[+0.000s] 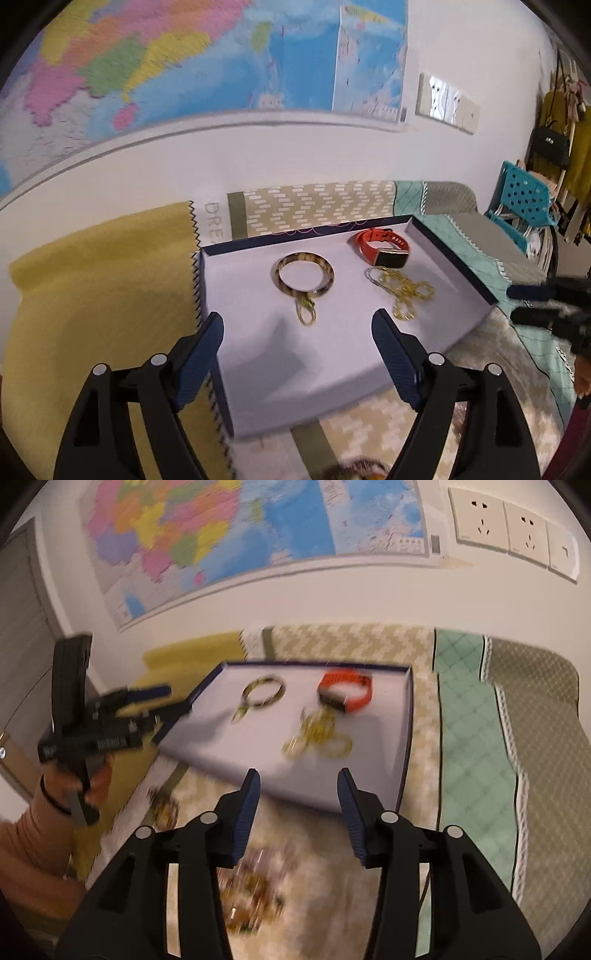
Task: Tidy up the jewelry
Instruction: 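Grasp an amber bead bracelet from the pile with the right tool and lift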
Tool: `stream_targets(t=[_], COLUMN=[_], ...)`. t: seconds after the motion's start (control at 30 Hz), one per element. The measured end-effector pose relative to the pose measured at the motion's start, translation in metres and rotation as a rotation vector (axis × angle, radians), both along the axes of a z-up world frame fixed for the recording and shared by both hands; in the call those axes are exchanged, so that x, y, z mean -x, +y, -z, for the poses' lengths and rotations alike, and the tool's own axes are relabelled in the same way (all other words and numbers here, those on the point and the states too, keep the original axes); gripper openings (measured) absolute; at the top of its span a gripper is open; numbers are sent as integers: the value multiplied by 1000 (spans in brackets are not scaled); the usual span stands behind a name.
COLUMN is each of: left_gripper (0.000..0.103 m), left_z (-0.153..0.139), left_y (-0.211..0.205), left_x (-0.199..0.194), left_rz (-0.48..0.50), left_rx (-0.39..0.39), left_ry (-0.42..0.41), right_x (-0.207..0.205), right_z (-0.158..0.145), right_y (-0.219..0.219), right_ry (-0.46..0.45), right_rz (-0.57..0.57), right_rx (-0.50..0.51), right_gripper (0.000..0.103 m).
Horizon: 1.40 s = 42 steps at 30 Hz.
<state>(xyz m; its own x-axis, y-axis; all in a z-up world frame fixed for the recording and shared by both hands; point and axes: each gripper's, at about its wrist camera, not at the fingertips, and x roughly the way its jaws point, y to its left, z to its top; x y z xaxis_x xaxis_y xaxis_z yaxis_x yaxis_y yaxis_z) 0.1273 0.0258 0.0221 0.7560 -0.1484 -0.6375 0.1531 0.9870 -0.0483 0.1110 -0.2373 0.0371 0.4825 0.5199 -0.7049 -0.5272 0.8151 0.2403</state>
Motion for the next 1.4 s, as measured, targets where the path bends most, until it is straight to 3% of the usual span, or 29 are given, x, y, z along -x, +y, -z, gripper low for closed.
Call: stream_targets(t=[0.13, 0.23, 0.43, 0.5, 0.53, 0.7, 0.93, 1.13, 1.4], left_gripper=[81, 81, 82, 82, 82, 82, 82, 82, 82], left_z=[6, 13, 26, 29, 30, 32, 33, 34, 36], left_y=[-1, -1, 2, 0, -1, -4, -2, -3, -5], left_x=[33, 50, 70, 74, 77, 85, 89, 93, 99], left_rz=[7, 0, -21, -20, -20, -2, 16, 33, 48], left_rx=[7, 27, 104, 100, 96, 99, 131, 125, 116], left_ry=[-5, 5, 42, 53, 53, 58, 63, 65, 70], right_x=[33, 52, 61, 62, 63, 65, 75, 80, 64], right_z=[15, 27, 48, 51, 51, 42, 5, -19, 23], right_y=[0, 4, 15, 17, 17, 10, -10, -25, -44], right_ry=[27, 60, 70, 54, 52, 49, 35, -10, 67], right_rz=[-22, -51, -34, -31, -31, -17, -28, -4, 162], right_rx=[42, 42, 119, 141, 141, 103, -46, -112, 89], right_gripper=[42, 35, 31, 26, 18, 12, 11, 11, 12])
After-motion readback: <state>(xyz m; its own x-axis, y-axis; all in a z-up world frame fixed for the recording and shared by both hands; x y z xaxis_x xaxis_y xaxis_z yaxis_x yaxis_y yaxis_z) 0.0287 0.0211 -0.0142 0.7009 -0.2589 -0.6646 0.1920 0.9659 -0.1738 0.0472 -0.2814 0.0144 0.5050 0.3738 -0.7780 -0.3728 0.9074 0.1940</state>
